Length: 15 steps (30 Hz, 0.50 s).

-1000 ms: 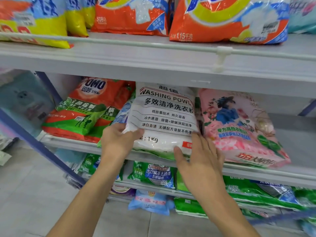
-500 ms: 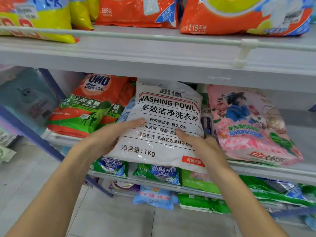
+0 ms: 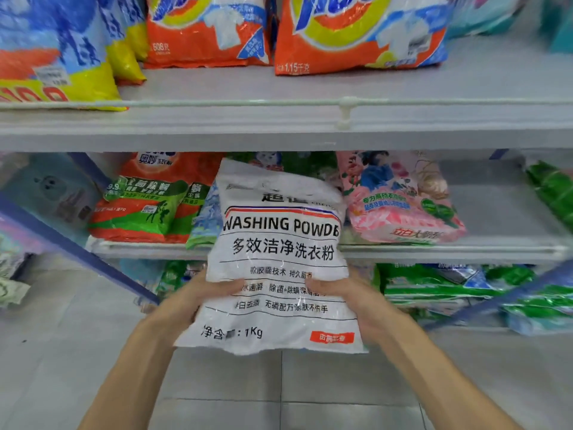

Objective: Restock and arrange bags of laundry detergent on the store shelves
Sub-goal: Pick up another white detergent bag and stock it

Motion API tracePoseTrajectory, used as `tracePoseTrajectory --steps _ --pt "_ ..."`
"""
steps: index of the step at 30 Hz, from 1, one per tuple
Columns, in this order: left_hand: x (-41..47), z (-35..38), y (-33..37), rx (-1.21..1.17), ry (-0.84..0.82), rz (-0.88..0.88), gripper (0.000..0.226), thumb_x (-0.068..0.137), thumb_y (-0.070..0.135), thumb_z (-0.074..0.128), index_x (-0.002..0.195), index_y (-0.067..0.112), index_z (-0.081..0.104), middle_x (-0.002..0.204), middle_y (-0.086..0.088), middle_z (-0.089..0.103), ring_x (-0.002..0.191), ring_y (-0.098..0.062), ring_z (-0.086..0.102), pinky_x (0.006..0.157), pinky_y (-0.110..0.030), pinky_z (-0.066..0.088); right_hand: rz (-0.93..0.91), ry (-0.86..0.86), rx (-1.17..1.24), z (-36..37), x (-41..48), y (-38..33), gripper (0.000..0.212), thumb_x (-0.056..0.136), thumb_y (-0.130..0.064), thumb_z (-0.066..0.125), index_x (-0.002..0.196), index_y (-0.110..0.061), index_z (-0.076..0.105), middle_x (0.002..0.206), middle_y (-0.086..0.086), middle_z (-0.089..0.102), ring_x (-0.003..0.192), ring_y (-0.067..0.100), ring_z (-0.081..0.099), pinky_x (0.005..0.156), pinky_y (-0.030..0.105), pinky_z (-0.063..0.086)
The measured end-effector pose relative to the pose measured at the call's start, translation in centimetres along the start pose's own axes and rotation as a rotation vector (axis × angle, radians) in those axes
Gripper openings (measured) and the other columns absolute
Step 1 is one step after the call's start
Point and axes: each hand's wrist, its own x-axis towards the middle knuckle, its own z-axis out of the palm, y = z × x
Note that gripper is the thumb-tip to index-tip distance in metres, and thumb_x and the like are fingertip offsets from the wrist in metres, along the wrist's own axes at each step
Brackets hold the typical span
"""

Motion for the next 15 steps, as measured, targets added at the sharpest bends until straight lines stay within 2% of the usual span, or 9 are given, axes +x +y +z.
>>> tracePoseTrajectory --steps 1,2,4,6,10,11,13,15 --pt "-1.2 0.4 -0.4 -0.037 -0.011 -0.002 0.121 0.016 0.040 0.104 0.126 0.011 0.064 0.108 -0.015 0.077 0.095 -0.031 0.076 0.074 -0.040 0.062 -0.013 0.015 -0.009 -0.1 -1.1 0.4 0.079 0.062 -0.005 0.091 0.134 -0.019 0.061 0.118 0.010 0.076 0.106 0.032 0.074 0.094 0.053 0.058" --pt "-2.5 0.8 -0.8 -0.054 -0.010 0.014 0.117 0.018 0.041 0.104 0.124 0.011 0.065 0.110 -0.017 0.076 0.095 -0.035 0.076 0.072 -0.043 0.062 -0.027 0.030 -0.010 -0.3 -2.3 0.7 0.081 0.062 -0.004 0.091 0.135 -0.022 0.060 0.119 0.008 0.075 0.108 0.032 0.073 0.097 0.054 0.056" --pt "-4.5 1.6 -1.9 -0.076 0.007 0.051 0.115 0.010 0.043 0.102 0.115 0.012 0.067 0.101 -0.016 0.078 0.082 -0.032 0.077 0.059 -0.038 0.062 -0.053 0.042 -0.010 -0.8 -5.0 1.1 0.077 0.066 -0.001 0.089 0.134 -0.022 0.060 0.119 0.006 0.075 0.109 0.030 0.073 0.098 0.054 0.055" --pt "-6.3 2.8 -2.3 -0.104 0.002 0.047 0.120 0.008 0.040 0.102 0.118 0.012 0.066 0.101 -0.018 0.078 0.080 -0.033 0.077 0.055 -0.038 0.061 -0.076 0.058 -0.024 -1.4 -8.0 1.3 0.069 0.070 0.002 0.085 0.130 -0.021 0.063 0.116 0.004 0.077 0.107 0.026 0.074 0.099 0.050 0.056" --pt "-9.5 6.6 -2.6 -0.099 -0.107 0.055 0.118 0.015 0.027 0.104 0.125 0.009 0.065 0.110 -0.025 0.074 0.088 -0.043 0.075 0.061 -0.048 0.062 -0.163 0.080 -0.025 -3.3 -15.0 0.9 0.068 0.065 0.005 0.086 0.127 -0.015 0.064 0.111 0.006 0.078 0.102 0.026 0.075 0.089 0.045 0.061" --pt "-10.0 8.0 -2.7 -0.081 -0.140 0.062 0.115 0.017 0.025 0.104 0.125 0.010 0.066 0.112 -0.024 0.074 0.092 -0.044 0.074 0.063 -0.049 0.062 -0.182 0.080 -0.014 -4.2 -16.8 0.8 0.070 0.062 0.007 0.088 0.125 -0.014 0.065 0.111 0.009 0.078 0.101 0.029 0.075 0.085 0.045 0.062" --pt "-10.7 11.2 -2.5 -0.059 -0.184 0.105 0.093 0.028 0.016 0.100 0.117 0.017 0.073 0.115 -0.019 0.074 0.098 -0.042 0.074 0.066 -0.047 0.062 -0.213 0.086 0.037 -6.7 -20.2 0.6 0.070 0.058 0.004 0.087 0.124 -0.009 0.066 0.114 0.016 0.076 0.103 0.036 0.074 0.083 0.049 0.062" --pt "-11.4 15.7 -1.8 -0.024 -0.229 0.161 0.077 0.040 0.008 0.093 0.114 0.019 0.074 0.114 -0.012 0.076 0.098 -0.032 0.075 0.068 -0.037 0.063 -0.220 0.091 0.158 -9.9 -23.4 -0.1 0.079 0.047 -0.004 0.092 0.123 -0.004 0.068 0.117 0.023 0.073 0.104 0.044 0.072 0.082 0.055 0.061"
